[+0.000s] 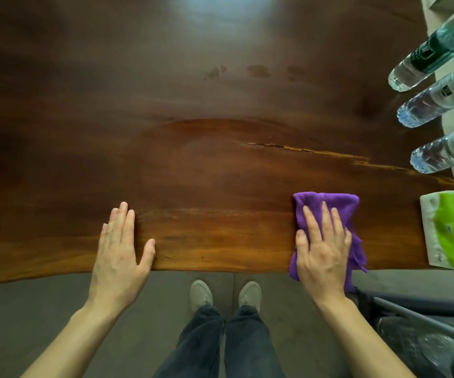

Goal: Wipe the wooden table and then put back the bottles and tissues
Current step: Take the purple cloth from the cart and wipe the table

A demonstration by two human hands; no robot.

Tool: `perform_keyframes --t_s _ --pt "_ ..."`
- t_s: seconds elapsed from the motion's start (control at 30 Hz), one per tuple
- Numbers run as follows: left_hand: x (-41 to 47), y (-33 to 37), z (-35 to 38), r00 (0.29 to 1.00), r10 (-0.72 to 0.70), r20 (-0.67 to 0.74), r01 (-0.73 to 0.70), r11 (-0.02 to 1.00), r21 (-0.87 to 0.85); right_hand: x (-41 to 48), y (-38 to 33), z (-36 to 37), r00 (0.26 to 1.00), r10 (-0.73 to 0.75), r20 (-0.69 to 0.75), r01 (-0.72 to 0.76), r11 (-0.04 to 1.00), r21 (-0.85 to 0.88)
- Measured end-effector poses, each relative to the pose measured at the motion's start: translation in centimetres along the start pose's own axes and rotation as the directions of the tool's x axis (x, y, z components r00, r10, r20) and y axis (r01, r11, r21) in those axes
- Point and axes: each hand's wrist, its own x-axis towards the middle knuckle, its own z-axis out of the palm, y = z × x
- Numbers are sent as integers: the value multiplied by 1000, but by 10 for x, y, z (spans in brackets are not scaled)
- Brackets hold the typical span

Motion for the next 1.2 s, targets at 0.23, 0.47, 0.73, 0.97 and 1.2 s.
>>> perform_keyframes --t_s 0.23,0.47,0.73,0.97,1.2 --pt "1 -2 0 1000 10 -11 -10 1000 8 -24 -99 20 931 -357 76 356 934 27" --pt "1 -4 -3 1000 13 -7 -13 999 33 -10 -185 47 836 -524 161 516 851 96" --pt "3 -6 -3 1000 11 13 -12 997 77 81 -260 72 832 -513 210 499 858 118" --pt "3 -6 -8 1000 13 22 -15 996 87 145 -231 62 927 -359 113 352 933 77" --pt "1 -2 -10 999 8 37 -10 999 52 172 -112 33 999 -15 52 17 999 -49"
